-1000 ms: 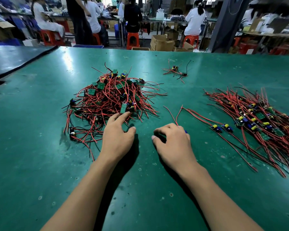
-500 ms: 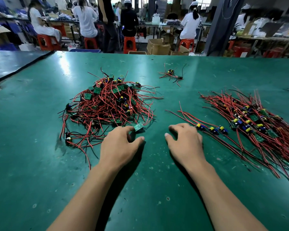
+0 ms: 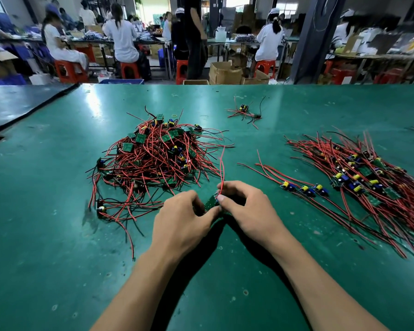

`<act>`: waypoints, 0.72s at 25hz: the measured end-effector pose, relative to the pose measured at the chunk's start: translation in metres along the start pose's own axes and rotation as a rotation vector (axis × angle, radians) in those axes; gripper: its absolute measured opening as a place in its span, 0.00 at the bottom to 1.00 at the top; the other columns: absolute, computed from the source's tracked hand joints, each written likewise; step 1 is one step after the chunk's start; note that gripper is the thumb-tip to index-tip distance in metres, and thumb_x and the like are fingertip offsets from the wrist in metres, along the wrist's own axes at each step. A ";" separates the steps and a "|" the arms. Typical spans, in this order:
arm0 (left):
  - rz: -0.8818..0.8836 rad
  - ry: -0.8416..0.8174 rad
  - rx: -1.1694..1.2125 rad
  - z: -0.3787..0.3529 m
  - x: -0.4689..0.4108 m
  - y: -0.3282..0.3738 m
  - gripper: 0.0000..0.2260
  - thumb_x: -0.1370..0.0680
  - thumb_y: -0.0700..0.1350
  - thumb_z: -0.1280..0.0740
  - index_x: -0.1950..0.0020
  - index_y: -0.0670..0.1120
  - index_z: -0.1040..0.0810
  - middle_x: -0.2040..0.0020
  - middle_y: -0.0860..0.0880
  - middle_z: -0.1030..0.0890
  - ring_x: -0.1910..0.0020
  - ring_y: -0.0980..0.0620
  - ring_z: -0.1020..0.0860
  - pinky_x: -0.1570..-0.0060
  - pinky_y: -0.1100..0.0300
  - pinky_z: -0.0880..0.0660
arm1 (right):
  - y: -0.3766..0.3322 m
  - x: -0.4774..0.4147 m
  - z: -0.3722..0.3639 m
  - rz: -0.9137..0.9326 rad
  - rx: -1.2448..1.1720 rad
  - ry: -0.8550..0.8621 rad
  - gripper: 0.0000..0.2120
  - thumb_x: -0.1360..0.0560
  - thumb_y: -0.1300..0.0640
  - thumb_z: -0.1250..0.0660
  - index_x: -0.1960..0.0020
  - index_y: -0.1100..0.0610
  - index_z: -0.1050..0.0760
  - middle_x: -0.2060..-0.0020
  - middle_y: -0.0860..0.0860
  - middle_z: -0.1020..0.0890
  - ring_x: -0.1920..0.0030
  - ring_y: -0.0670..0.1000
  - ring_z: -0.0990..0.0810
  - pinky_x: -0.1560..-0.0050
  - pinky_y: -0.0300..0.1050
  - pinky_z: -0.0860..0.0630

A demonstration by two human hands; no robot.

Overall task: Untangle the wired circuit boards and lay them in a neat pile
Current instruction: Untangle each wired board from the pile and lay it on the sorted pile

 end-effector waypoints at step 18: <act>0.299 -0.427 0.981 0.014 0.006 0.023 0.08 0.21 0.37 0.38 0.53 0.35 0.20 0.67 0.41 0.22 0.76 0.54 0.35 0.76 0.64 0.38 | -0.009 0.007 -0.007 -0.112 -0.601 -0.105 0.12 0.35 0.48 0.21 0.61 0.54 0.19 0.62 0.58 0.21 0.60 0.56 0.25 0.52 0.60 0.29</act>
Point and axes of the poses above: each hand's wrist, its own x-axis away from the middle knuckle, its own z-axis out of the back of the hand, y = z × x, the point moved 1 cm from there along -x, towards the middle knuckle
